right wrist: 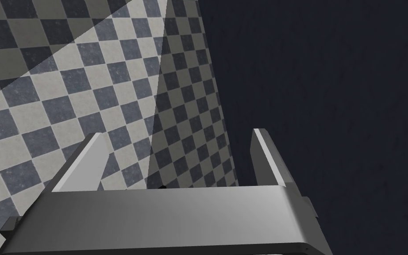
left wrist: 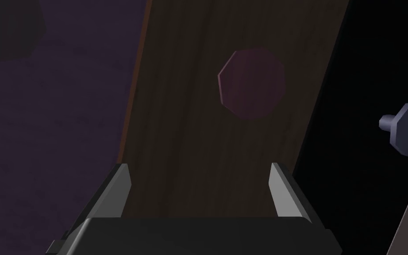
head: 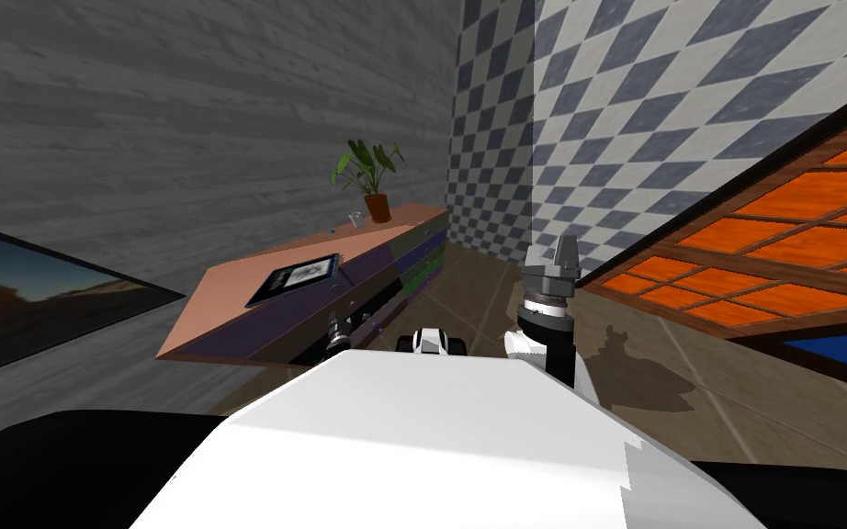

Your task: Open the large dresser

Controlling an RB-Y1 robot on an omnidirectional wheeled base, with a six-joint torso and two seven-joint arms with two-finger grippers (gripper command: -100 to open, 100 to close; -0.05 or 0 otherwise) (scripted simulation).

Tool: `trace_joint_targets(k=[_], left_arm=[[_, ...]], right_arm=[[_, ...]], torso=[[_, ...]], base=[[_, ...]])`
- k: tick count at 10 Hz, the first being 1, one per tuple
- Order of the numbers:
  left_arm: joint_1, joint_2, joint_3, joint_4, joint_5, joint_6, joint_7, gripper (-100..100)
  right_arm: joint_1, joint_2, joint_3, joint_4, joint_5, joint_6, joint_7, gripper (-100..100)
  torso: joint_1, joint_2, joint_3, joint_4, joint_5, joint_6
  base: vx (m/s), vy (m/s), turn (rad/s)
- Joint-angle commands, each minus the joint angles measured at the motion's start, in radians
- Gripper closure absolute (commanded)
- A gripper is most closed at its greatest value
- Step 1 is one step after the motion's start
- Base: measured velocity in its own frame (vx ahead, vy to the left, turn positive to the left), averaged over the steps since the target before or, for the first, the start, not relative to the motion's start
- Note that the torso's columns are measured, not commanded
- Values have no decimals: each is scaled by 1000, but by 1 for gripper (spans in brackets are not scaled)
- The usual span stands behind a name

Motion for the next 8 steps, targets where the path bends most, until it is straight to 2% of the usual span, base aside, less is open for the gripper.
trace_joint_targets(k=[1,3,8], left_arm=[[-3,1,12,-19,8,21,2,-100],[-3,-40,17,-27,12,22,3,-100],[-2,-150,21,-35,15,22,5,-100]], right_arm=[[0,0,0,0,0,0,0,0],[0,0,0,0,0,0,0,0],[0,0,0,0,0,0,0,0]], torso=[[1,0,0,0,0,0],[-2,3,2,1,0,0],[-4,1,1,1,0,4]], base=[[128,88,0],[92,72,10],[8,12,4]])
